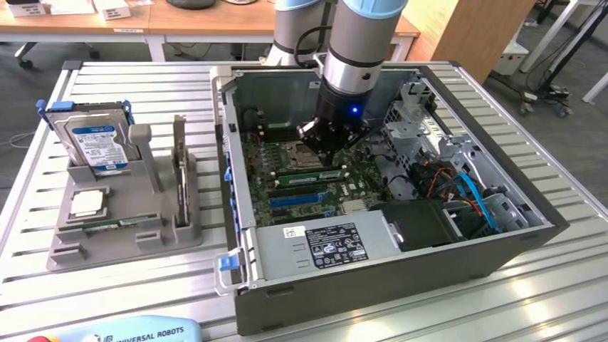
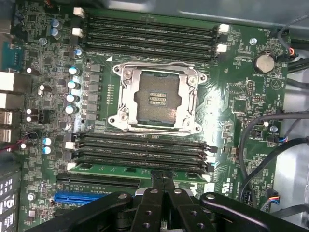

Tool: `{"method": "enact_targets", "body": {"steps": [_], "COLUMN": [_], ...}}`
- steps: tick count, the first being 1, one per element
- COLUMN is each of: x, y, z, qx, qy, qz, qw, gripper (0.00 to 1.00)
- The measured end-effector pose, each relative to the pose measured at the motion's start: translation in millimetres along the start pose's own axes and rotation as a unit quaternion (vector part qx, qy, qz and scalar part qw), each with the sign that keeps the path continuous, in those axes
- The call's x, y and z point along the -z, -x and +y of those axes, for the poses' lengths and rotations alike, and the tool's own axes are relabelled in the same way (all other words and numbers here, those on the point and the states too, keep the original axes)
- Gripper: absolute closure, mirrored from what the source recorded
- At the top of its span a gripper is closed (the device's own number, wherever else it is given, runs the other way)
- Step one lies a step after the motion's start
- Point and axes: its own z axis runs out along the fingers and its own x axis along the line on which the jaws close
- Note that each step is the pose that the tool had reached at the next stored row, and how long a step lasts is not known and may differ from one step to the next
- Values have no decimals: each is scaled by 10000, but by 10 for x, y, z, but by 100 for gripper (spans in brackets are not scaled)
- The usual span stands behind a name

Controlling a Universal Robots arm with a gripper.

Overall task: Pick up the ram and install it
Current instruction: 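Press down the ram until it locks into place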

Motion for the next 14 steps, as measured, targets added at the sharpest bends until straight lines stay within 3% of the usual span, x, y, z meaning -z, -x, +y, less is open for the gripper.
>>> {"method": "enact_targets", "body": {"steps": [9,14], "x": [2,1], "y": [-101,-102], "z": [9,9], "qx": [-15,-241], "qy": [-6,-9], "qz": [-12,-19], "qw": [10000,9997], "gripper": [90,90]}}
